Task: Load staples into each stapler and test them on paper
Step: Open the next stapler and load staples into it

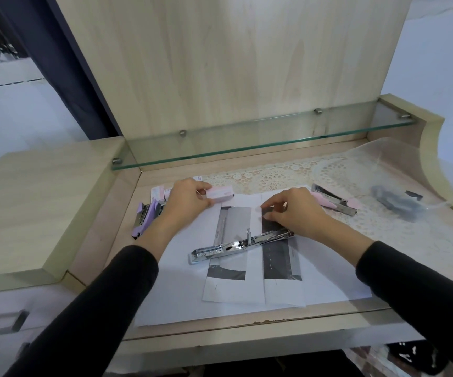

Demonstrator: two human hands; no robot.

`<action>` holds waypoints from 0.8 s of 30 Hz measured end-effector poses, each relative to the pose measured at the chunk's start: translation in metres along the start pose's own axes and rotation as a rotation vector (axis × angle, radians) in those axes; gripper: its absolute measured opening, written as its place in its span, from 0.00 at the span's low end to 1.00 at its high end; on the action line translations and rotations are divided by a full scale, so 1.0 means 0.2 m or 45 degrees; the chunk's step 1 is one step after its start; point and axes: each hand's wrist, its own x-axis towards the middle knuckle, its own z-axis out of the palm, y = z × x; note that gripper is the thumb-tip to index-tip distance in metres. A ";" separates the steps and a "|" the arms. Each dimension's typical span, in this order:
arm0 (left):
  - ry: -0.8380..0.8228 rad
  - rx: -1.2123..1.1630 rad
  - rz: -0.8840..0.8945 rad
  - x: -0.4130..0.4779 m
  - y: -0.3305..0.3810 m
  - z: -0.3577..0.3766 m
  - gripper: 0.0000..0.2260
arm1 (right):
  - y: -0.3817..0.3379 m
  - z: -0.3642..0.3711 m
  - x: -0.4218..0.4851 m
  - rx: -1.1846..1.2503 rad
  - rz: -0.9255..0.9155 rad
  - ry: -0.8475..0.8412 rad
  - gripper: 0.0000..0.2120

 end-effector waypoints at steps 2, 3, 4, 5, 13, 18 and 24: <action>0.003 0.050 -0.014 0.05 -0.02 0.00 0.18 | 0.01 -0.02 -0.02 -0.100 -0.028 -0.043 0.10; 0.000 0.075 -0.025 0.07 -0.03 0.00 0.18 | 0.01 -0.02 -0.03 -0.133 -0.044 -0.050 0.10; -0.003 0.090 -0.038 0.09 -0.03 0.01 0.19 | 0.01 -0.02 -0.03 -0.150 -0.061 -0.052 0.10; -0.010 0.094 -0.051 0.11 -0.03 0.02 0.19 | 0.01 -0.03 -0.04 -0.154 -0.075 -0.052 0.10; -0.005 0.123 -0.055 0.12 -0.03 0.07 0.17 | 0.04 -0.03 -0.08 -0.074 -0.112 -0.023 0.08; 0.036 -0.006 0.011 -0.02 0.04 0.04 0.12 | 0.07 -0.05 -0.11 0.041 -0.126 -0.010 0.05; 0.001 -0.313 0.102 -0.31 0.20 0.02 0.07 | 0.08 -0.06 -0.19 0.054 -0.148 -0.077 0.11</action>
